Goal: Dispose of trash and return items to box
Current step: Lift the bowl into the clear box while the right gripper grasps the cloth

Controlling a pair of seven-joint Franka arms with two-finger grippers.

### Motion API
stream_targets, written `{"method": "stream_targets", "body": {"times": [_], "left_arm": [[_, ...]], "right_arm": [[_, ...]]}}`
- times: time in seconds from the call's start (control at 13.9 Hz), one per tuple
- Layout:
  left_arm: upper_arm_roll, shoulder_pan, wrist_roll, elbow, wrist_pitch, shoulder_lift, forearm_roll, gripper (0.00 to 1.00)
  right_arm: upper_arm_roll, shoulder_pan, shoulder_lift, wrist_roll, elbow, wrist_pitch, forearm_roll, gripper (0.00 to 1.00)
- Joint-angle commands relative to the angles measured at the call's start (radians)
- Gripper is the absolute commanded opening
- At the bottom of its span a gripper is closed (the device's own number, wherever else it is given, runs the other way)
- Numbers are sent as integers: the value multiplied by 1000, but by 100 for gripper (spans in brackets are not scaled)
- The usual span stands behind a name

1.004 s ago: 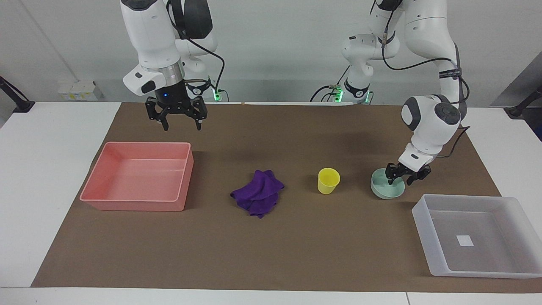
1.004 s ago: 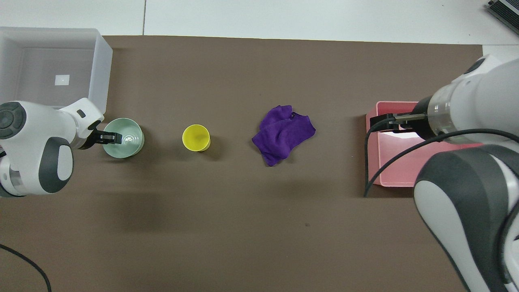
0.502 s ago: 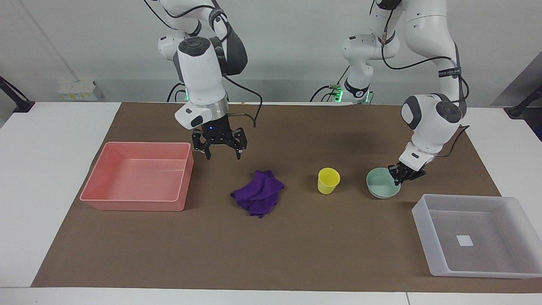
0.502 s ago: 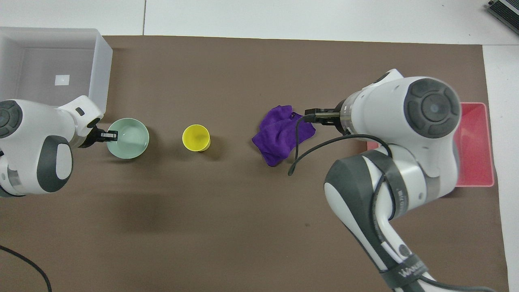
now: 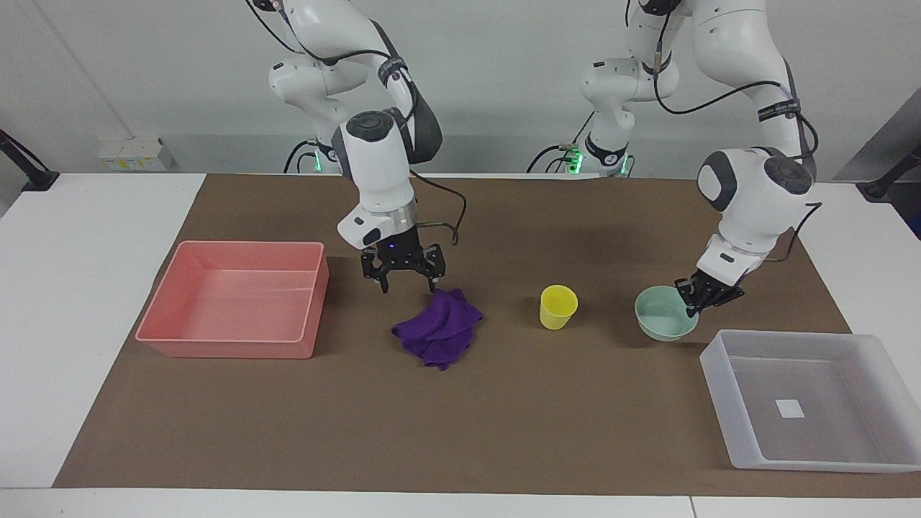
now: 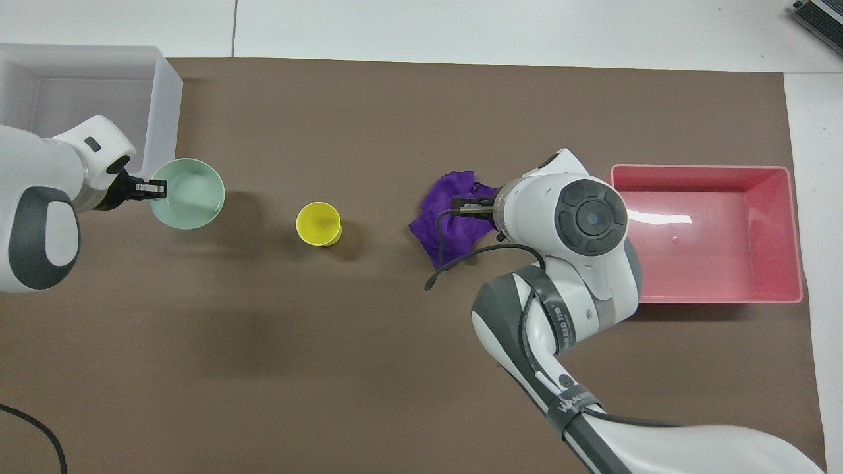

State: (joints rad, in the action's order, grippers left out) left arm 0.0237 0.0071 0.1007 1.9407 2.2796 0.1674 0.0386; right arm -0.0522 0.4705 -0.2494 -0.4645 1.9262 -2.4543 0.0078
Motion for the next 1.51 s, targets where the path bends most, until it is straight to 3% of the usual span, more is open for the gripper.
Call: {"method": "stream_targets", "body": {"times": [0.0,0.36,0.57,0.65,0.72,0.79,0.86,1.0,1.43], "left_arm": [[-2,14,8,-74,-41,3,12,0],[-2,76,8,-233,-26,79,10,0],[-2,114,8,-376,-44,168,3,0],[-2,116,8,-428,-46,208,1,0],[-4,125,8,-483,-48,248,1,0],[-2,149,8,-552,-60,294,4,0],[8,171,8,-634,-99,351,3,0],[9,178,8,-799,-156,470,3,0],[2,218,5,-878,-150,586,1,0]], "right_arm": [[-3,39,-76,-13,-18,-72,1,100],[-3,66,-166,43,-20,-150,-60,100],[-3,73,-180,82,-18,-150,-66,100],[-3,69,-182,105,-15,-150,-66,94],[-3,69,-182,122,-12,-147,-66,60],[-3,69,-180,124,-15,-140,-66,14],[-3,69,-180,121,-19,-137,-66,0],[-5,68,-179,115,-30,-123,-63,0],[-9,62,-168,115,-117,21,-63,0]]}}
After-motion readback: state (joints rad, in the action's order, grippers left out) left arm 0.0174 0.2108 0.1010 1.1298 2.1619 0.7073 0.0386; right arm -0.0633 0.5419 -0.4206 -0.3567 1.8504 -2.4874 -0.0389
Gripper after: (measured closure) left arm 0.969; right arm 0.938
